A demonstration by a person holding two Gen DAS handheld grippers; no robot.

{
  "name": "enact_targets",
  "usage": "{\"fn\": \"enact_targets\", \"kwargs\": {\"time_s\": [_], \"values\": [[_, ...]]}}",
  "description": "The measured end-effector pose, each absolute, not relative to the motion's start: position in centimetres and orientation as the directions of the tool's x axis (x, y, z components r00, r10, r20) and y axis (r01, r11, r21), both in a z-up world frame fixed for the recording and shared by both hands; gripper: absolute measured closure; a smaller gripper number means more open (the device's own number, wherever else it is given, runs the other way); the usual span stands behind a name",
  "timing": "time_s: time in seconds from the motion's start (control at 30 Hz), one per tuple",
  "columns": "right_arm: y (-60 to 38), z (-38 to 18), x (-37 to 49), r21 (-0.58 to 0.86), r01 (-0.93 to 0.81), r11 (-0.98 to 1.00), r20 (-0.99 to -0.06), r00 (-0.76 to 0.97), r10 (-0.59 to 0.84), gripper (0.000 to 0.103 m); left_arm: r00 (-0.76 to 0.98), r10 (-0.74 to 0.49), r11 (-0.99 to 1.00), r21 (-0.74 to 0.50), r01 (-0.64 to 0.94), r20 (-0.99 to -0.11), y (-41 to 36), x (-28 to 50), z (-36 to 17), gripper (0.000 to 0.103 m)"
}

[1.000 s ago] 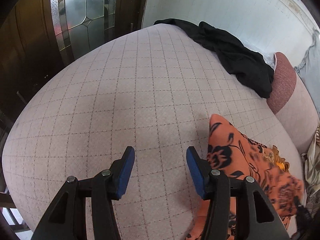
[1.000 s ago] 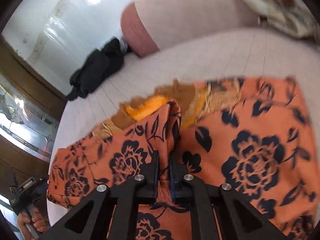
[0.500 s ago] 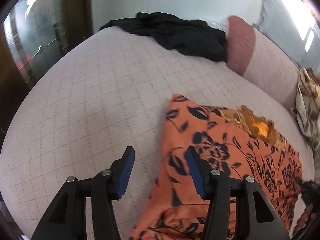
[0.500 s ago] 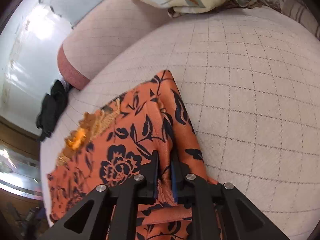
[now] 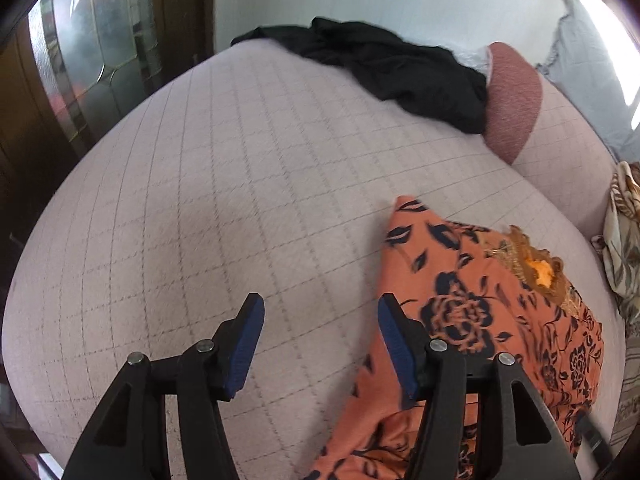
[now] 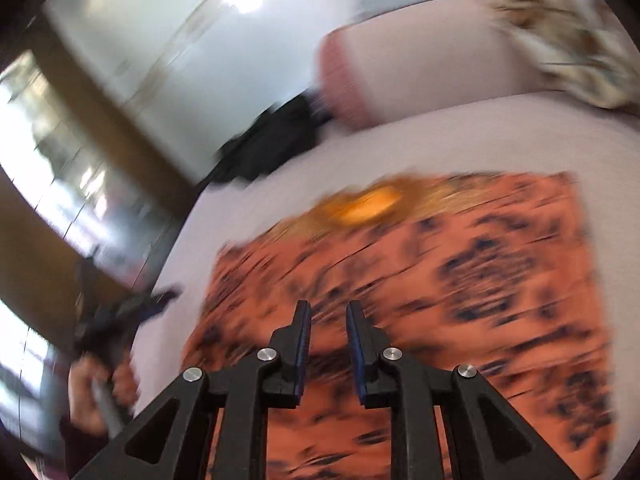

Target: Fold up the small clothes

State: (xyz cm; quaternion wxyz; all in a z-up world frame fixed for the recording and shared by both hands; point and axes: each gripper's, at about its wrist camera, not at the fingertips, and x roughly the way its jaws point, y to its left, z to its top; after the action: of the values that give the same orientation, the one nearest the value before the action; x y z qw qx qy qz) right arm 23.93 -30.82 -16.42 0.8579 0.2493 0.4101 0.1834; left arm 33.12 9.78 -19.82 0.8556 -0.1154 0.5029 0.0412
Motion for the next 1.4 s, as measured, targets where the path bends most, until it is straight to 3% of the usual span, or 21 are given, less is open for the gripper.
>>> {"fn": "enact_targets", "kwargs": {"time_s": [0.13,0.23,0.33,0.47,0.63,0.8,0.97,1.1,1.17,1.3,1.33,1.4], "values": [[-23.4,-19.4,24.1,0.602,-0.133,0.787,-0.671,0.451,0.589,0.082,0.467,-0.079,0.961,-0.191,-0.198,-0.881,10.7,33.0,-20.3,0.043],[-22.0,-21.2,26.0,0.530,0.016,0.848,-0.738,0.501,0.452,0.082,0.458,-0.089,0.960,-0.198,-0.196,-0.884,10.9,32.9,-20.5,0.043],[-21.2,-21.5,28.2,0.509,0.077,0.857,-0.728,0.569,0.382,0.082,0.440,-0.110,0.958,-0.213,-0.192,-0.891,10.9,33.0,-20.9,0.043],[-18.0,-20.7,29.6,0.601,-0.094,0.794,-0.618,0.574,0.537,0.082,0.431,-0.140,0.953,-0.239,-0.185,-0.892,11.0,33.2,-21.0,0.043],[-16.6,-21.2,28.7,0.600,-0.273,0.752,-0.628,0.422,0.654,0.082,0.436,-0.136,0.944,-0.250,-0.216,-0.890,11.7,33.0,-20.9,0.043],[-18.8,-20.5,27.6,0.601,-0.253,0.758,-0.657,0.383,0.649,0.082,0.457,-0.132,0.959,-0.229,-0.165,-0.879,10.2,32.4,-20.2,0.043],[-22.0,-19.7,25.5,0.615,-0.266,0.742,-0.611,0.434,0.662,0.082,0.522,-0.120,0.990,-0.143,-0.003,-0.844,5.7,31.4,-18.8,0.043],[-29.0,-19.0,25.3,0.601,-0.116,0.791,-0.600,0.589,0.542,0.082,0.519,-0.074,0.996,-0.037,0.082,-0.852,2.1,31.5,-19.7,0.043],[-33.0,-19.5,26.3,0.598,0.006,0.801,-0.622,0.634,0.460,0.082,0.483,0.049,0.986,0.120,0.119,-0.874,0.2,32.0,-22.0,0.043],[-39.2,-22.6,28.3,0.484,0.222,0.846,-0.752,0.601,0.272,0.082,0.519,0.197,0.930,0.327,0.170,-0.832,-1.3,31.8,-23.0,0.028],[-40.9,-24.1,28.7,0.441,0.298,0.847,-0.804,0.550,0.225,0.085,0.513,0.199,0.931,0.325,0.168,-0.835,-1.1,32.0,-22.7,0.028],[-43.1,-24.6,28.4,0.525,0.295,0.798,-0.761,0.582,0.286,0.085,0.508,0.140,0.962,0.238,0.134,-0.850,-0.3,32.3,-21.7,0.028]]}}
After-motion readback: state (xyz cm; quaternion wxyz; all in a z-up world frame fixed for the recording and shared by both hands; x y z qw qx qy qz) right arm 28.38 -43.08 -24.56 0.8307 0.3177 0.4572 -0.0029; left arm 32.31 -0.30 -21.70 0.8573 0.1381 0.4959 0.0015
